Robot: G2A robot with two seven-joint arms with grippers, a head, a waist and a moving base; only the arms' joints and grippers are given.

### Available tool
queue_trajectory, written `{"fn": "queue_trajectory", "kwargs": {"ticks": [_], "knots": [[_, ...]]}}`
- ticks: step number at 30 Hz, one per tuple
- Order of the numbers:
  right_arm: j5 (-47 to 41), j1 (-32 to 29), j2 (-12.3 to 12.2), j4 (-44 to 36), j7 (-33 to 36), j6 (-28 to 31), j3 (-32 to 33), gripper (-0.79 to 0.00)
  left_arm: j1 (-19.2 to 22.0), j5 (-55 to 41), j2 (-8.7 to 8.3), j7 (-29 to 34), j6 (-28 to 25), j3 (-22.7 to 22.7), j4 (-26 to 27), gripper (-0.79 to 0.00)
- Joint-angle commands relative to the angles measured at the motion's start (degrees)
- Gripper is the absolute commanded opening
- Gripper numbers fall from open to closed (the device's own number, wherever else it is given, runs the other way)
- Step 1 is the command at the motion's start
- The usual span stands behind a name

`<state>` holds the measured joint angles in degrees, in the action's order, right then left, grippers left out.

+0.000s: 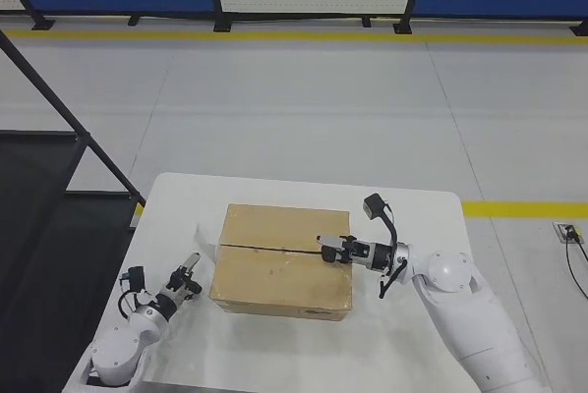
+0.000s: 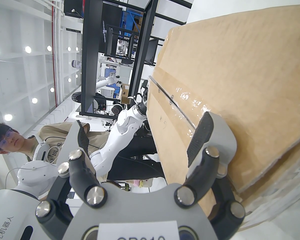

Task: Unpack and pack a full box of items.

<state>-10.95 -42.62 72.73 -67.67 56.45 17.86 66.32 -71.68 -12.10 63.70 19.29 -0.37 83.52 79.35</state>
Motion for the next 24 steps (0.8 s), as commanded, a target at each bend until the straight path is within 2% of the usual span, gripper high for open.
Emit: {"fn": "queue_trajectory", "kwargs": {"ticks": [1, 8, 12, 16, 24], "knots": [[0.0, 0.0, 0.0, 0.0, 0.0, 0.0, 0.0, 0.000, -0.1, -1.1, 0.16, -1.1, -0.8, 0.2, -0.1, 0.000], [0.0, 0.0, 0.0, 0.0, 0.0, 0.0, 0.0, 0.000, -4.1, -0.7, 0.14, -5.4, -2.8, 2.8, 2.7, 0.000], [0.0, 0.0, 0.0, 0.0, 0.0, 0.0, 0.0, 0.000, -6.2, -1.0, -0.01, -4.3, -3.7, 4.3, 5.0, 0.000], [0.0, 0.0, 0.0, 0.0, 0.0, 0.0, 0.0, 0.000, -3.9, -1.9, 0.09, -0.4, -3.9, 3.4, 3.6, 0.000], [0.0, 0.0, 0.0, 0.0, 0.0, 0.0, 0.0, 0.000, 4.7, -10.2, 1.13, 4.9, -3.7, 0.4, -3.2, 0.000]]}}
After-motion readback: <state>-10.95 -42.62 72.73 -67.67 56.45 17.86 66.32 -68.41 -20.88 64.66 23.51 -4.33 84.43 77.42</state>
